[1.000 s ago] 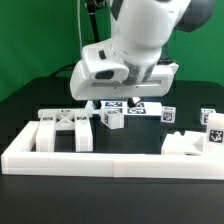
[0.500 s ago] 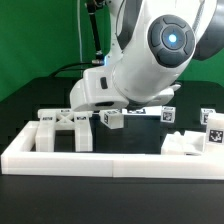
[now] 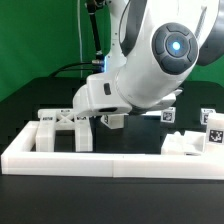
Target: Assemble chair
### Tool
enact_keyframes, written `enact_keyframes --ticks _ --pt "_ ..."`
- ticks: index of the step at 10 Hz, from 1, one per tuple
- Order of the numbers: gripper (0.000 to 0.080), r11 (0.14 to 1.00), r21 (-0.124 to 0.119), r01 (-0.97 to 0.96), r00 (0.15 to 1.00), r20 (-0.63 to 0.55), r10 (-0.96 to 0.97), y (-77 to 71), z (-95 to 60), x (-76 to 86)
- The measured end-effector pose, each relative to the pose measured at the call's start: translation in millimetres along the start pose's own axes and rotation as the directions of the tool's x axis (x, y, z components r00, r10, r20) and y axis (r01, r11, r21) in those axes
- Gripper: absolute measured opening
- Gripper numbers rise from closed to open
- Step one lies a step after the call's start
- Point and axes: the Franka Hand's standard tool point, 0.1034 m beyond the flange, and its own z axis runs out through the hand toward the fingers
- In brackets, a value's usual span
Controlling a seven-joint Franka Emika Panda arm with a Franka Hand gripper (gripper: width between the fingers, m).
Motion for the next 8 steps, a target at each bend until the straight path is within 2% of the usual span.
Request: enact_keyframes --ticks 2,8 --pt "0.0649 1.0 -0.004 0.008 1.0 -0.004 -0.008 -4.3 2.9 4.7" --pt "0.0634 1.0 -0.005 0.01 1.0 -0.009 -0.01 -3.5 7.7 9.3"
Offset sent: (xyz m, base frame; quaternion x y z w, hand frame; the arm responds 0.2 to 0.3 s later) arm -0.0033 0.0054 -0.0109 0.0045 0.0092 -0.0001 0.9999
